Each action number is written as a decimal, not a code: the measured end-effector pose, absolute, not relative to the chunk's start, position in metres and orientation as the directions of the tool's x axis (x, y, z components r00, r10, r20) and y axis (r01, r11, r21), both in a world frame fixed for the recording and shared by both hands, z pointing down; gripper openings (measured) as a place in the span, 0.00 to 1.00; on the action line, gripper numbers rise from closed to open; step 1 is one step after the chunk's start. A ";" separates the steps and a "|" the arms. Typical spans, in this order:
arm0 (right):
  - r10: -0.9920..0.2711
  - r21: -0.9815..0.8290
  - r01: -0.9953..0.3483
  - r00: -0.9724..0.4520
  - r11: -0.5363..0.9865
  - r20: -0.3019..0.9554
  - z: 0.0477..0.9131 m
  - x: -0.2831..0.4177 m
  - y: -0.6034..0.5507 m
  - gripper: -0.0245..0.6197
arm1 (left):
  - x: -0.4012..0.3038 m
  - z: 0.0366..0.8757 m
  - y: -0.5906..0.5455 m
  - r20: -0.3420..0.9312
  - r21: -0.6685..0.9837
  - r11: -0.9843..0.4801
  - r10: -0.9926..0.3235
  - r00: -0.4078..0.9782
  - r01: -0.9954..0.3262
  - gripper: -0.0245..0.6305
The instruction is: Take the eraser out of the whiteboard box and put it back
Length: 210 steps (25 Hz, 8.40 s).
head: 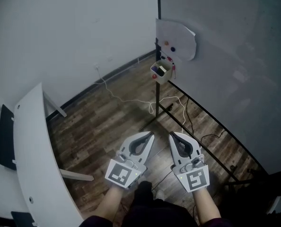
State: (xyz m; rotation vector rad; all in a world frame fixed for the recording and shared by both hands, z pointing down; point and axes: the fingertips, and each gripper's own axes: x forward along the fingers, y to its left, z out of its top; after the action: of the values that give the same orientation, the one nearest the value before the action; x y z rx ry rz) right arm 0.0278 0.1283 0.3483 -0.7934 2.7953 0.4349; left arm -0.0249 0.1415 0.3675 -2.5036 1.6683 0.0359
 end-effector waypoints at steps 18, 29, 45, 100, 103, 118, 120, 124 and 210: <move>-0.610 0.189 -0.650 -0.758 0.736 -0.234 0.372 -0.062 -0.011 0.04 | -0.120 0.389 -0.009 -0.089 -0.081 -0.493 -0.862 0.499 -0.866 0.05; -0.692 0.198 -0.721 -0.693 0.664 -0.202 0.372 -0.087 -0.071 0.04 | -0.152 0.388 -0.073 -0.083 -0.049 -0.575 -0.812 0.577 -0.817 0.05; -0.694 0.114 -0.712 -0.701 0.693 -0.163 0.411 -0.070 -0.195 0.04 | -0.129 0.432 -0.186 -0.004 -0.012 -0.566 -0.824 0.566 -0.824 0.05; -0.618 -0.111 -0.609 -0.778 0.786 -0.113 0.461 -0.057 -0.299 0.04 | -0.143 0.522 -0.345 0.223 -0.086 -0.395 -0.903 0.368 -0.915 0.38; -0.606 -0.242 -0.567 -0.784 0.787 -0.136 0.450 -0.054 -0.304 0.04 | -0.142 0.508 -0.341 0.194 -0.092 -0.395 -0.907 0.373 -0.914 0.38; -0.624 -0.506 -0.456 -0.746 0.732 -0.231 0.404 -0.042 -0.311 0.04 | -0.142 0.417 -0.296 0.005 -0.058 -0.371 -0.928 0.372 -0.927 0.38; -0.625 -0.509 -0.454 -0.745 0.731 -0.234 0.403 -0.043 -0.309 0.04 | -0.143 0.415 -0.292 0.001 -0.055 -0.371 -0.928 0.372 -0.927 0.38; -0.617 -0.510 -0.445 -0.751 0.736 -0.235 0.401 -0.048 -0.305 0.04 | -0.147 0.411 -0.287 -0.005 -0.054 -0.368 -0.929 0.369 -0.928 0.38; -0.772 -0.606 -0.529 -0.587 0.595 -0.245 0.420 -0.033 -0.287 0.04 | -0.153 0.448 -0.362 -0.042 0.075 -0.490 -0.872 0.488 -0.869 0.38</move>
State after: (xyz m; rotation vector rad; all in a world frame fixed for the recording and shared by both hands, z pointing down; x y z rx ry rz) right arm -0.0329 -0.2875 0.4201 -1.0324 2.3335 -0.6604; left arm -0.1525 -0.3623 0.4475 -2.7473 1.6076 0.1180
